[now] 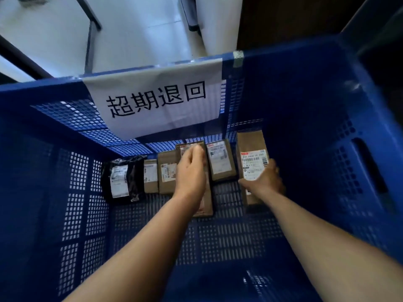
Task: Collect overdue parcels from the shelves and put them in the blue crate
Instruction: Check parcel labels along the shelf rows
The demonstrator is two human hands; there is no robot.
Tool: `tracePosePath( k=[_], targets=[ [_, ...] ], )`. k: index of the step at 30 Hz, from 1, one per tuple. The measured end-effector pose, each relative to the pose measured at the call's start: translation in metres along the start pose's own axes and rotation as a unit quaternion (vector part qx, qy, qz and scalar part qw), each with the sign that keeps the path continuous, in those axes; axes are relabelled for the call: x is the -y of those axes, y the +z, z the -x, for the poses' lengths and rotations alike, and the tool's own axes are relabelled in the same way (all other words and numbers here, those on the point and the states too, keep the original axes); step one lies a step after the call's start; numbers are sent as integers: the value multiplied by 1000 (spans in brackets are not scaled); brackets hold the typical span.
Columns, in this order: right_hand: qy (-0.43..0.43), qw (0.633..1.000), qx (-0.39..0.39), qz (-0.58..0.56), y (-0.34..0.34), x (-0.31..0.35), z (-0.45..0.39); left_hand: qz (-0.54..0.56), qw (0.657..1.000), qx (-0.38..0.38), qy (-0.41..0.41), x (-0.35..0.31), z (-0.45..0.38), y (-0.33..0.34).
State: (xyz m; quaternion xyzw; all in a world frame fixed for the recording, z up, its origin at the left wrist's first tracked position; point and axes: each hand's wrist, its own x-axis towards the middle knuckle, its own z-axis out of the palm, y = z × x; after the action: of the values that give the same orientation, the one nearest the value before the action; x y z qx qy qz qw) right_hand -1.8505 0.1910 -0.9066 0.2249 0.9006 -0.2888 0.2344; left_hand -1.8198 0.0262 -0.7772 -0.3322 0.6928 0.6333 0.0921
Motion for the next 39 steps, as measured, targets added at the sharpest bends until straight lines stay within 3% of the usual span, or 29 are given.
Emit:
tracePosePath(
  k=[12, 19, 28, 39],
  targets=[
    [-64, 997, -30, -28, 71, -18, -89, 2, 1000, 18, -15, 75, -60, 6],
    [-41, 997, -14, -60, 91, -30, -106, 27, 999, 23, 1, 80, -73, 9],
    [-24, 1000, 12, 14, 35, 1, -68, 52, 999, 13, 8, 35, -39, 10],
    [-57, 993, 37, -93, -76, 103, 65, 74, 996, -36, 22, -85, 63, -20]
  ],
)
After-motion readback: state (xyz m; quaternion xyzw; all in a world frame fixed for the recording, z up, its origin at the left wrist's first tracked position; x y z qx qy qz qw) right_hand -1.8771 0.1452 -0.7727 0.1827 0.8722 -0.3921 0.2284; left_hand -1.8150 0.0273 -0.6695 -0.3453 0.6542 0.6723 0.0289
